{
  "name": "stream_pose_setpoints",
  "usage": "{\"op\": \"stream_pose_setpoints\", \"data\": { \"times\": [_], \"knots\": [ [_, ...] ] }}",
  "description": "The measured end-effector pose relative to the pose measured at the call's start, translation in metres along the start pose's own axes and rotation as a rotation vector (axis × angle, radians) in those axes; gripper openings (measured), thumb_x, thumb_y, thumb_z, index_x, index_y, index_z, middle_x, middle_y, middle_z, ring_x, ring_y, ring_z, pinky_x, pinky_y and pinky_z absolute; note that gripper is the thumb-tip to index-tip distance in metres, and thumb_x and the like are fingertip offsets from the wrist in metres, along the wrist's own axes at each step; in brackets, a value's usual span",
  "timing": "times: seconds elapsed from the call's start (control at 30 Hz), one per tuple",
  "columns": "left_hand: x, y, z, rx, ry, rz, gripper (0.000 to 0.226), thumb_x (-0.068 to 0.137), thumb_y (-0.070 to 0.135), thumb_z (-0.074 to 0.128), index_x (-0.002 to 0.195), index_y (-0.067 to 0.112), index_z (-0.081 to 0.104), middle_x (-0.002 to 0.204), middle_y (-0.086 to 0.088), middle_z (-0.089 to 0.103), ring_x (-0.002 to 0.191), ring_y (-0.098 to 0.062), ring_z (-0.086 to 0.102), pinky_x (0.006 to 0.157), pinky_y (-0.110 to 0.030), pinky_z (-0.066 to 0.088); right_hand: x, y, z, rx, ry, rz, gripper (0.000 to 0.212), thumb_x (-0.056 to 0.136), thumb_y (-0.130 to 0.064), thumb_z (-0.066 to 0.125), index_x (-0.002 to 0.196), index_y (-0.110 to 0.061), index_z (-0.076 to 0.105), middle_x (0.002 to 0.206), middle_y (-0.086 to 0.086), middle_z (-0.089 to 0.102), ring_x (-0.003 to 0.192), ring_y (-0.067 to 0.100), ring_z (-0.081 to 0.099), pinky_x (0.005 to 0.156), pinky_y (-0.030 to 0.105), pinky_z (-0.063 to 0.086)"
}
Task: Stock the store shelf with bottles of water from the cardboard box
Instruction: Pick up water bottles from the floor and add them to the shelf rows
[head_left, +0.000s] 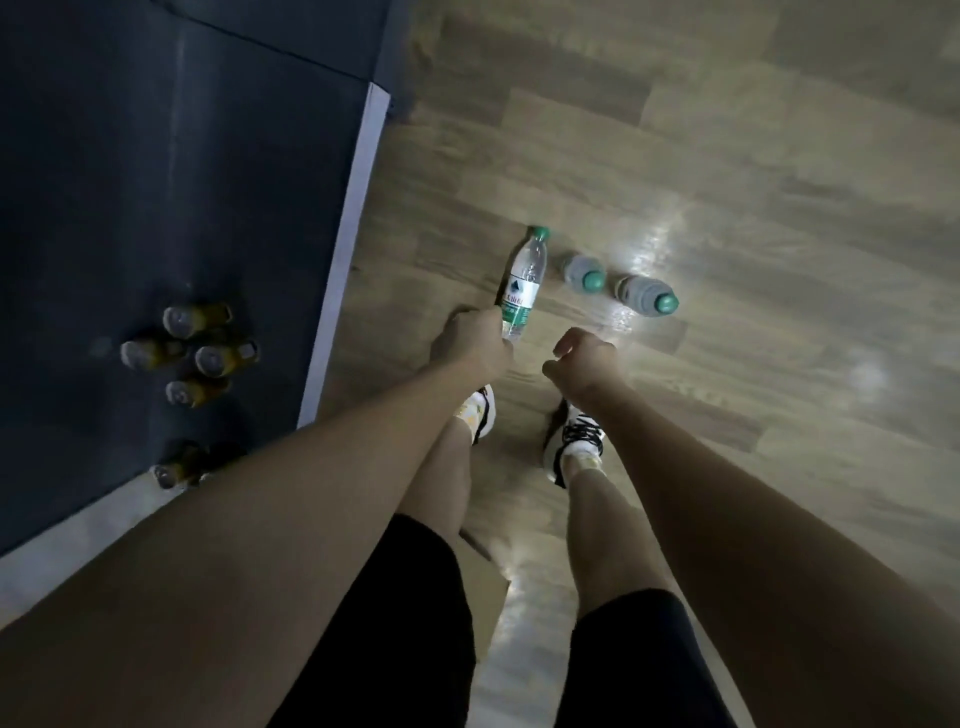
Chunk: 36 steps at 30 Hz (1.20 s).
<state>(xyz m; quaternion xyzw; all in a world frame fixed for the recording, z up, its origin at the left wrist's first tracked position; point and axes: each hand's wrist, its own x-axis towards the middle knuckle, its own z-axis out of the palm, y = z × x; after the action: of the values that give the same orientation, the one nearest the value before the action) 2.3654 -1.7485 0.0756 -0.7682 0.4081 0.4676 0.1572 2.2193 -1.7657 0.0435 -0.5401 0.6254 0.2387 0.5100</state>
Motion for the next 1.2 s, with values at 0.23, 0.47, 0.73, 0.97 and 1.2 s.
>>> {"op": "stream_pose_setpoints", "data": {
  "times": [0.23, 0.47, 0.73, 0.97, 1.2],
  "knots": [
    [0.129, -0.038, 0.042, 0.107, -0.040, 0.047, 0.011, 0.094, 0.022, 0.051, 0.102, 0.017, 0.056, 0.115, -0.010, 0.061, 0.103, -0.031, 0.057, 0.079, -0.034, 0.045, 0.123, 0.010, 0.072, 0.148, 0.028, 0.070, 0.035, 0.086, -0.023, 0.062, 0.117, -0.008, 0.057, 0.110, 0.013, 0.065, 0.101, 0.031, 0.059, 0.079, 0.033, 0.048],
    [0.226, -0.068, 0.093, 0.183, -0.074, 0.136, 0.004, 0.094, 0.023, 0.051, 0.093, 0.019, 0.051, 0.104, -0.005, 0.063, 0.094, -0.028, 0.058, 0.073, -0.034, 0.045, 0.232, 0.019, 0.126, 0.236, 0.021, 0.196, 0.056, 0.086, -0.036, 0.069, 0.128, -0.006, 0.047, 0.122, 0.013, 0.060, 0.113, 0.030, 0.056, 0.086, 0.037, 0.049],
    [0.299, -0.105, 0.125, 0.141, -0.033, 0.155, 0.007, 0.094, 0.015, 0.055, 0.097, 0.011, 0.058, 0.094, -0.008, 0.063, 0.086, -0.028, 0.061, 0.077, -0.041, 0.055, 0.313, 0.010, 0.172, 0.288, 0.087, 0.364, 0.094, 0.080, -0.046, 0.076, 0.144, 0.000, 0.025, 0.141, 0.018, 0.044, 0.124, 0.034, 0.052, 0.093, 0.040, 0.045],
    [0.284, -0.114, 0.124, 0.026, -0.043, 0.052, 0.003, 0.092, 0.018, 0.053, 0.091, 0.015, 0.055, 0.096, -0.010, 0.063, 0.088, -0.030, 0.060, 0.079, -0.041, 0.053, 0.290, 0.011, 0.160, 0.260, 0.026, 0.241, 0.090, 0.074, -0.054, 0.077, 0.139, -0.004, 0.038, 0.125, 0.014, 0.059, 0.114, 0.033, 0.058, 0.094, 0.045, 0.051],
    [0.175, -0.099, 0.085, -0.182, -0.072, -0.091, 0.006, 0.085, 0.020, 0.052, 0.084, 0.017, 0.057, 0.091, -0.007, 0.061, 0.085, -0.028, 0.057, 0.074, -0.033, 0.047, 0.157, -0.004, 0.094, 0.142, -0.025, 0.000, 0.074, 0.067, -0.046, 0.082, 0.123, -0.014, 0.046, 0.116, 0.008, 0.061, 0.105, 0.029, 0.060, 0.087, 0.042, 0.051]
  ]
}}
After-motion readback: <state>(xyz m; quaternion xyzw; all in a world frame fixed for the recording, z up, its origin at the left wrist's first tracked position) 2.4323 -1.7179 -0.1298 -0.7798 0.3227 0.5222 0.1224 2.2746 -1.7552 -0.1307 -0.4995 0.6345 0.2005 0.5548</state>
